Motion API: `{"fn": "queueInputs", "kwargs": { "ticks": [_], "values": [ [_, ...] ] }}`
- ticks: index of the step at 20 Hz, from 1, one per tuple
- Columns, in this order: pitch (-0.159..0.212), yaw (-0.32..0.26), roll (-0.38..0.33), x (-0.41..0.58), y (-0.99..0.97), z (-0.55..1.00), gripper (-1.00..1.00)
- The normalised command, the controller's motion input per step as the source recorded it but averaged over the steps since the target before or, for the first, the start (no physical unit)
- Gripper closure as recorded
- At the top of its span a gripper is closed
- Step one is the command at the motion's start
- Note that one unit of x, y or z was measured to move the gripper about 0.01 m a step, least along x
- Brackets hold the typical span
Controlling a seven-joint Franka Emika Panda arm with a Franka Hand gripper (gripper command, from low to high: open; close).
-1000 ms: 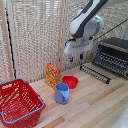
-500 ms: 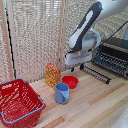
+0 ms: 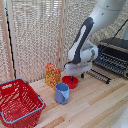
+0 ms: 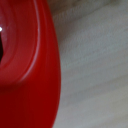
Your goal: Please locate the crimson dish within your space. Move your hand towards it gently. Tenderly hold the bowl carefully using your fingers and raise it. With caution, shift it towards the basket. Kindly let loose of the dish to drop it in the basket.
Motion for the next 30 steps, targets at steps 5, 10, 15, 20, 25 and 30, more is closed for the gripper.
{"fn": "queueInputs", "kwargs": {
  "ticks": [5, 10, 15, 20, 25, 30],
  "values": [
    [0.0, -0.002, 0.0, 0.072, -0.02, -0.11, 1.0],
    [0.006, 0.0, 0.0, 0.003, 0.0, 0.0, 1.0],
    [0.0, 0.0, 0.0, 0.0, 0.0, 0.0, 1.0],
    [0.011, 0.0, 0.0, -0.009, 0.0, 0.04, 1.0],
    [0.034, -0.05, 0.054, 0.022, -0.12, 0.48, 1.0],
    [0.104, -0.009, 0.078, 0.093, -0.18, 0.78, 1.0]
  ]
}}
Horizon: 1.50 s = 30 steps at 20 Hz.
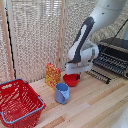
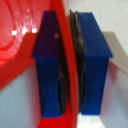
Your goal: Please locate the crimson dish within your space. Move your hand towards it gently. Tenderly hold the bowl carefully using your fingers and raise it. With caution, shift it towards the basket. Kindly let loose of the dish to drop it in the basket.
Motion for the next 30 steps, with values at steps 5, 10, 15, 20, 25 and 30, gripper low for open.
{"fn": "queueInputs", "kwargs": {
  "ticks": [5, 10, 15, 20, 25, 30],
  "values": [
    [0.058, 0.0, 0.069, 0.19, -0.09, 0.91, 1.0],
    [0.012, -0.003, 0.082, 0.05, -0.04, 0.95, 1.0],
    [0.041, -0.007, 0.067, 0.009, 0.17, 0.93, 1.0],
    [0.004, 0.0, 0.074, -0.032, 0.65, 0.8, 1.0],
    [0.0, 0.0, 0.049, -0.054, 0.86, 0.58, 1.0],
    [0.0, 0.0, 0.042, -0.003, 0.9, 0.39, 1.0]
  ]
}}
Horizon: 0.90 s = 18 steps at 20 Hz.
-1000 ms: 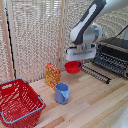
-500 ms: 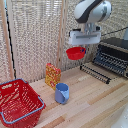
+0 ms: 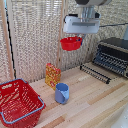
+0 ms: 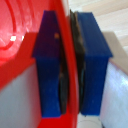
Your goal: Please locate the crimson dish within your space. Move your hand towards it gently. Tenderly hold the bowl carefully using your fingers and raise it. With caution, shift it towards the basket. Kindly let loose of the dish to drop it in the basket.
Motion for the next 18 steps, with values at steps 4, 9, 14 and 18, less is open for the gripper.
{"fn": "queueInputs", "kwargs": {
  "ticks": [4, 9, 14, 18],
  "values": [
    [0.0, 0.0, 0.0, 0.0, 0.97, 0.09, 1.0],
    [-0.01, 0.0, 0.0, 0.0, 0.99, 0.0, 1.0],
    [-0.02, 0.0, 0.0, 0.002, 0.99, 0.0, 1.0],
    [-0.02, -0.001, -0.012, 0.061, 0.98, -0.04, 1.0]
  ]
}}
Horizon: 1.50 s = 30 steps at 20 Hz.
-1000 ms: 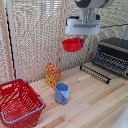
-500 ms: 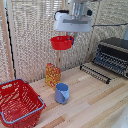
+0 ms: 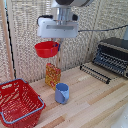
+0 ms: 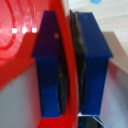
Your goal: Please locate the crimson dish within your space. Move your hand towards it gently. Tenderly hold the bowl carefully using your fingers and raise it. With caution, shift it towards the basket. Kindly let loose of the dish to drop it in the basket.
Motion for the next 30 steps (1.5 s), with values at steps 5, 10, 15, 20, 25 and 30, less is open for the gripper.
{"fn": "queueInputs", "kwargs": {
  "ticks": [5, 10, 15, 20, 25, 30],
  "values": [
    [-0.012, -0.008, -0.025, 0.131, 0.97, -0.1, 1.0],
    [-0.019, -0.021, -0.044, 0.194, 0.93, -0.17, 1.0],
    [-0.007, -0.009, -0.103, 0.32, 0.8, -0.31, 1.0],
    [-0.001, 0.0, -0.13, 0.421, 0.55, -0.35, 1.0],
    [-0.004, 0.022, -0.065, 0.329, 0.12, -0.07, -1.0],
    [0.021, 0.124, 0.012, 0.053, -0.01, 0.35, -1.0]
  ]
}}
